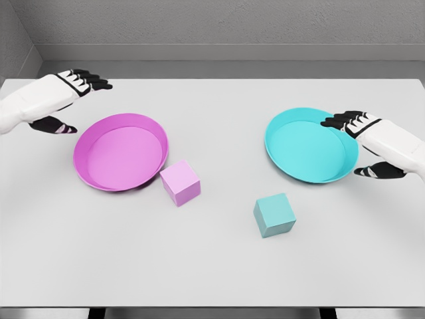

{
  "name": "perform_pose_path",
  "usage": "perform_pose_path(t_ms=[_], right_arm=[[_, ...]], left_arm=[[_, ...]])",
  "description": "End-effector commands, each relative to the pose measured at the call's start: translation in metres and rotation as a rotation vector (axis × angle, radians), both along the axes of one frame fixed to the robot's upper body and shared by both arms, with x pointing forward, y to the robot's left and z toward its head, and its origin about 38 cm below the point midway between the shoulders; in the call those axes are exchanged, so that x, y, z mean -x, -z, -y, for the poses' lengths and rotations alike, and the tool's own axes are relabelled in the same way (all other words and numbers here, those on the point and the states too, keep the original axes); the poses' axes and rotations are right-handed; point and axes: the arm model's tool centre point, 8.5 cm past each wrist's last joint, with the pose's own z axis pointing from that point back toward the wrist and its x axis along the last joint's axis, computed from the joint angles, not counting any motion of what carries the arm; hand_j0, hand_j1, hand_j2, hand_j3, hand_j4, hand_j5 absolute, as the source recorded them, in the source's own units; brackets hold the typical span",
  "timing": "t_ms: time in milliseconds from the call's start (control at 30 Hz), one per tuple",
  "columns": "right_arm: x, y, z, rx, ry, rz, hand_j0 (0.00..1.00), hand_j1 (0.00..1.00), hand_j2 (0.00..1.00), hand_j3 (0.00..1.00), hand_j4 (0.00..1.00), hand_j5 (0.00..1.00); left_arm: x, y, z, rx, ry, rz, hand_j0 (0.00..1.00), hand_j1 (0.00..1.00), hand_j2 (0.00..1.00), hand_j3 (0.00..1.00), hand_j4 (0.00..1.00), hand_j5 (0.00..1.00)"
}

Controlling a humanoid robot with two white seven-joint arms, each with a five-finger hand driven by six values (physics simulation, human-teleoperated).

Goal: Place the blocks in the corresponding plates according to their colors

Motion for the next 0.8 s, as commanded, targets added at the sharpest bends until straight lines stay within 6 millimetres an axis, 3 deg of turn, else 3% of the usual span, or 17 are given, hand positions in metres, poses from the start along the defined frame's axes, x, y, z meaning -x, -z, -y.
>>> perform_pose_path(t_ms=[0,100,233,433,600,767], right_arm=[[0.000,0.000,0.000,0.001,0.000,-0.001,1.00,1.00,1.00,1.00,1.00,1.00],[0.007,0.000,-0.004,-0.010,-0.065,0.005,1.00,1.00,1.00,1.00,1.00,1.00],[0.017,0.003,-0.010,-0.001,-0.169,0.000,1.00,1.00,1.00,1.00,1.00,1.00],[0.026,0.035,-0.021,0.135,-0.240,-0.190,1.00,1.00,1.00,1.00,1.00,1.00],[0.015,0.038,-0.055,0.204,-0.362,-0.229,1.00,1.00,1.00,1.00,1.00,1.00],[0.009,0.032,-0.058,0.249,-0.385,-0.232,1.00,1.00,1.00,1.00,1.00,1.00]], left_arm=[[0.000,-0.002,0.000,0.003,0.001,0.002,1.00,1.00,1.00,1.00,1.00,1.00],[0.004,0.005,0.009,-0.010,0.029,-0.017,1.00,1.00,1.00,1.00,1.00,1.00],[0.022,0.019,0.056,-0.118,0.182,-0.069,1.00,1.00,1.00,1.00,1.00,1.00],[0.036,0.026,0.090,-0.158,0.289,-0.062,1.00,1.00,1.00,1.00,1.00,1.00],[0.037,0.028,0.124,-0.184,0.375,-0.040,1.00,1.00,1.00,1.00,1.00,1.00],[0.038,0.025,0.147,-0.209,0.431,-0.009,1.00,1.00,1.00,1.00,1.00,1.00]])
